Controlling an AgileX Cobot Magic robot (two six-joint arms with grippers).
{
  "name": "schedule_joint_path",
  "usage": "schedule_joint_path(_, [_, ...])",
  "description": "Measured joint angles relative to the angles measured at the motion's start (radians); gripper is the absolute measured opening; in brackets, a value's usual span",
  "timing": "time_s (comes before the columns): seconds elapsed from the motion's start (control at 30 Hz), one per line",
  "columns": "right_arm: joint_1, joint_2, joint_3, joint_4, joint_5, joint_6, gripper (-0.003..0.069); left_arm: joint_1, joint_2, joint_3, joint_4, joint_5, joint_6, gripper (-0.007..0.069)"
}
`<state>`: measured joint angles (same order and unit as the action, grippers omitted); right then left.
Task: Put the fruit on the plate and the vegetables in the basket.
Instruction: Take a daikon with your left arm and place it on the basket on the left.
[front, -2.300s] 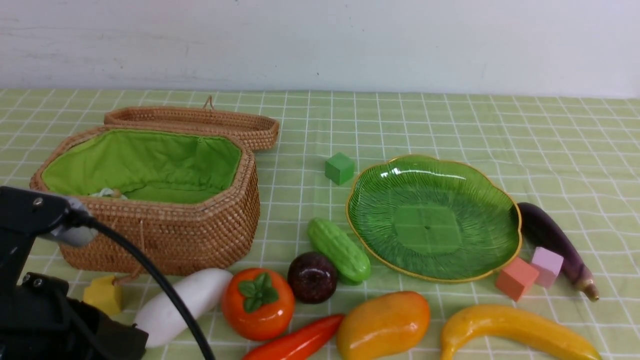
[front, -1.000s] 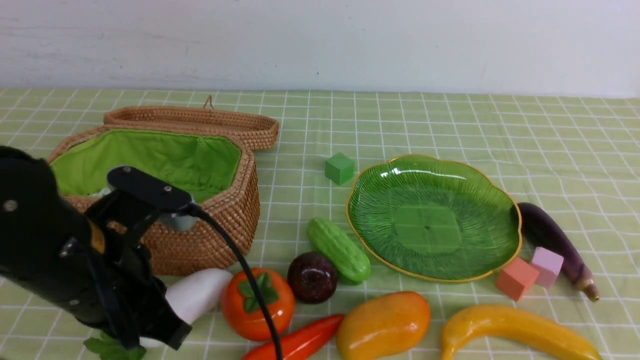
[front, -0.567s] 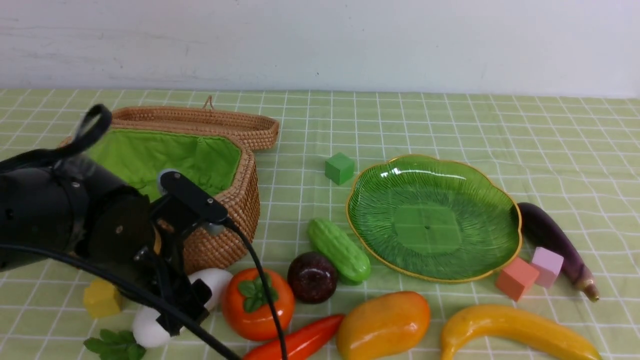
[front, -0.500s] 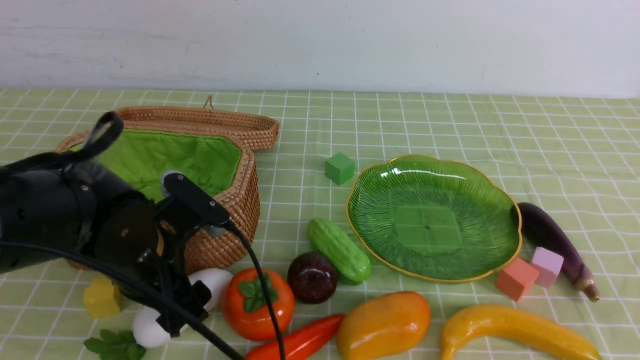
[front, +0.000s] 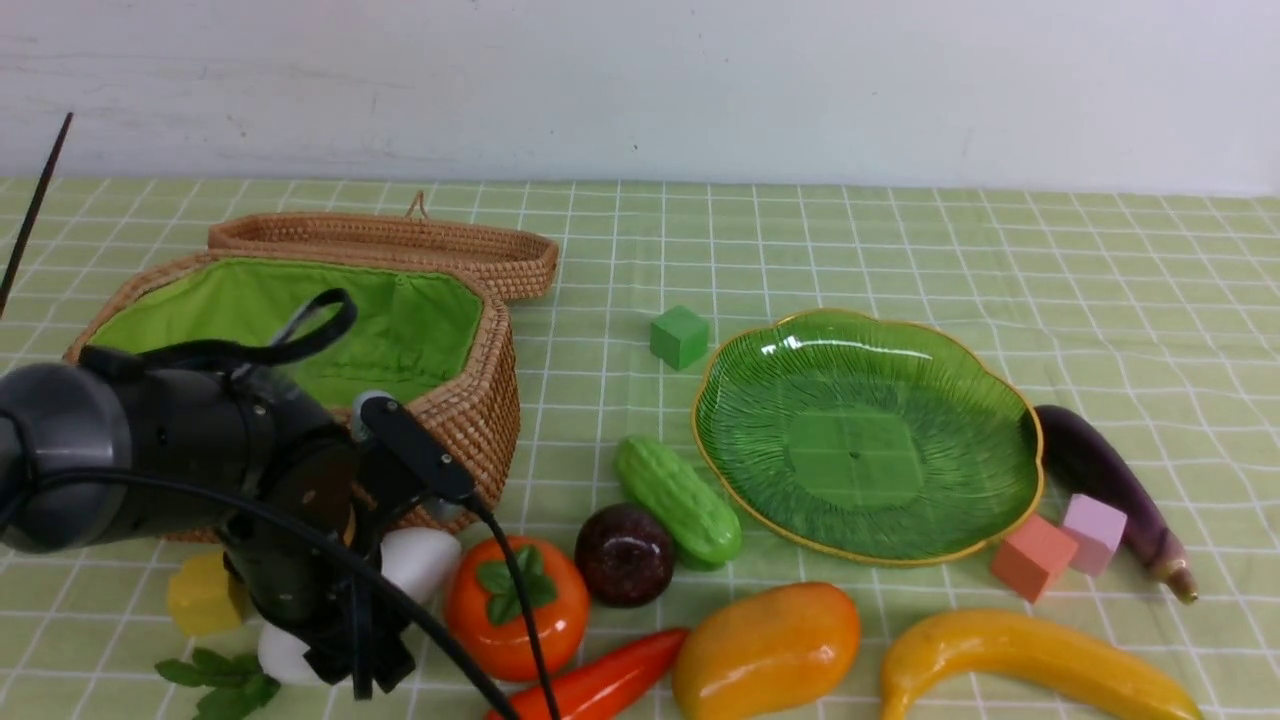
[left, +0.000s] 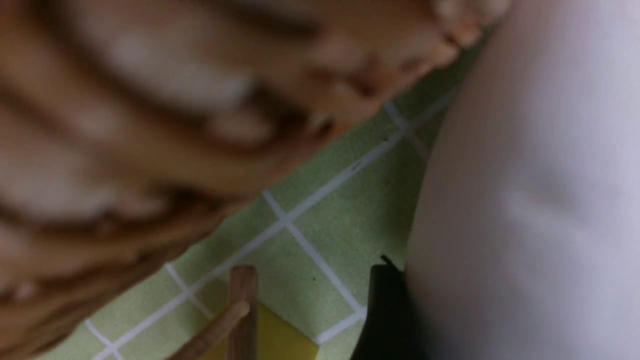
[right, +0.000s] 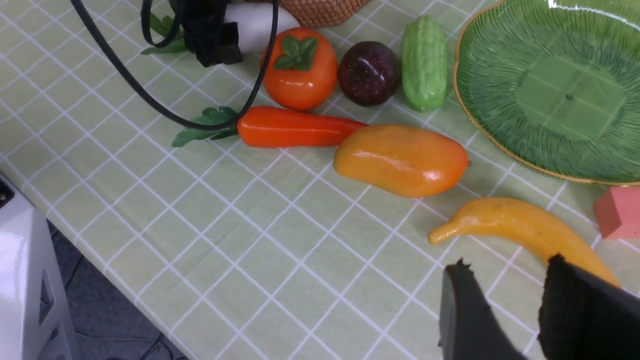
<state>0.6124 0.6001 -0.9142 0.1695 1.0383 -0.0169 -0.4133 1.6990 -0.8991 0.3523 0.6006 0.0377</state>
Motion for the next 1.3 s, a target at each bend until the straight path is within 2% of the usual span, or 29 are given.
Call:
schedule_joint_path(0.37, [0.000, 0.000, 0.000, 0.003, -0.020, 0.000, 0.0232, 0.000, -0.110, 0.004, -0.039, 0.074, 0.000, 0.0477])
schedule_joint_path(0.63, [0.000, 0.000, 0.000, 0.003, -0.104, -0.004, 0.0232, 0.000, -0.283, 0.005, -0.086, 0.206, 0.001, 0.0477])
schedule_joint_path(0.83, [0.000, 0.000, 0.000, 0.008, -0.143, -0.004, 0.0232, 0.000, -0.347, 0.005, -0.129, 0.239, 0.013, 0.0477])
schedule_joint_path(1.3, [0.000, 0.000, 0.000, 0.063, -0.400, -0.004, 0.0235, 0.000, -0.585, 0.007, -0.138, 0.341, 0.040, 0.0477])
